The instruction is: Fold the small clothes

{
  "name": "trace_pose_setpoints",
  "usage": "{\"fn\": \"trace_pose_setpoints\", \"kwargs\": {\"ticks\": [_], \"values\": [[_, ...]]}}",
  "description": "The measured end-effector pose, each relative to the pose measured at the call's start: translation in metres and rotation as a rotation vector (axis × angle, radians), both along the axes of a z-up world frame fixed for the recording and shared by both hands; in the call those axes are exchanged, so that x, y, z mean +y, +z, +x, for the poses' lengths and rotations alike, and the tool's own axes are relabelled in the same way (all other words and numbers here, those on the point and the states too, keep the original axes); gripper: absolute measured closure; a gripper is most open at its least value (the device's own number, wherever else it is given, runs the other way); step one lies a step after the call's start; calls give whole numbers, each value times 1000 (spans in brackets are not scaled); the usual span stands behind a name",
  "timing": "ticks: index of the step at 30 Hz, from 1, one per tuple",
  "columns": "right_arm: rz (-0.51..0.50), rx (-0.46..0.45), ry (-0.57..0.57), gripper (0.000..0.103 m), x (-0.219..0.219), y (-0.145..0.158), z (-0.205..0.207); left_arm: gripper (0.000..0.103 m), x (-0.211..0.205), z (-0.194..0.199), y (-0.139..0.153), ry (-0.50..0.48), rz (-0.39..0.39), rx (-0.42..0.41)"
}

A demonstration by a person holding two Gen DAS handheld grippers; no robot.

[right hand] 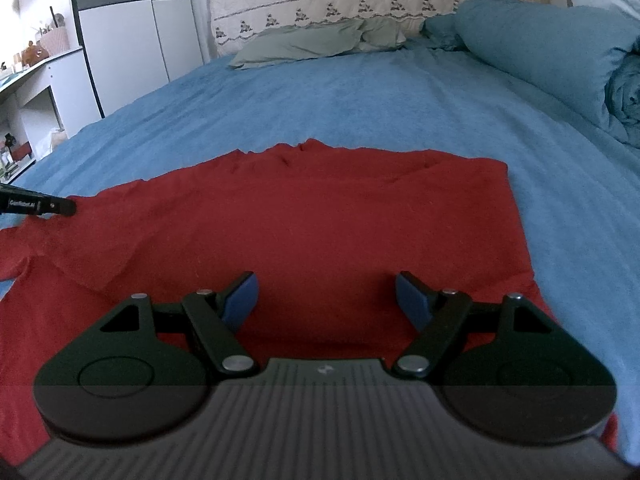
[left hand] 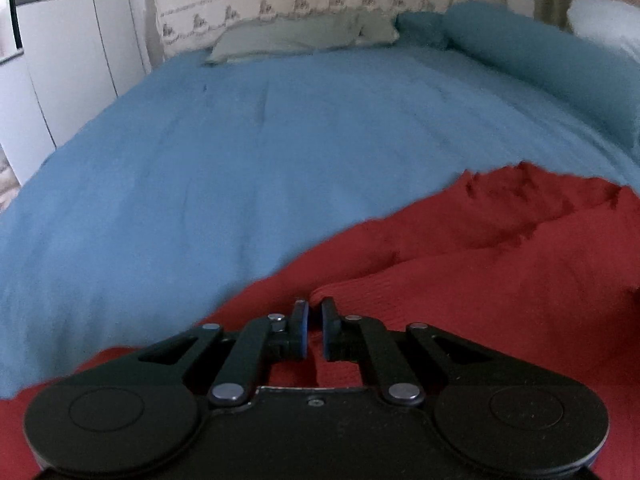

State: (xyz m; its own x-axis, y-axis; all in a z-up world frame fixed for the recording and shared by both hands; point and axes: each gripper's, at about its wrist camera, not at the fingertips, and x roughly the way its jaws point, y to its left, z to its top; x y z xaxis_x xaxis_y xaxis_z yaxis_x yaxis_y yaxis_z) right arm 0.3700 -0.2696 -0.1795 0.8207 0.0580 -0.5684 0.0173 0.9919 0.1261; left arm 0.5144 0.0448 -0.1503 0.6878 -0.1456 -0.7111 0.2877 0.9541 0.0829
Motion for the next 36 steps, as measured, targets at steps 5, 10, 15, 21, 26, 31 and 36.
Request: {"fn": "trace_pose_setpoints", "kwargs": {"ticks": [5,10,15,21,26,31,36], "values": [[-16,7,2,10,4,4,1,60,3,-4,-2,70,9,-5],[-16,-64,24,10,8,27,-12,26,41,-43,47,156,-122,-86],[-87,-139,83,0,36,67,-37,0,100,-104,94,280,-216,-156],[-55,-151,161,0,80,96,-69,0,174,-153,82,462,-246,-129],[-34,-116,211,0,125,91,-86,1,253,-178,41,685,-454,-81],[-27,-51,248,0,168,69,-86,13,303,-176,15,783,-583,-79],[-24,-24,259,0,198,56,-79,27,334,-165,-4,855,-659,-100]]}}
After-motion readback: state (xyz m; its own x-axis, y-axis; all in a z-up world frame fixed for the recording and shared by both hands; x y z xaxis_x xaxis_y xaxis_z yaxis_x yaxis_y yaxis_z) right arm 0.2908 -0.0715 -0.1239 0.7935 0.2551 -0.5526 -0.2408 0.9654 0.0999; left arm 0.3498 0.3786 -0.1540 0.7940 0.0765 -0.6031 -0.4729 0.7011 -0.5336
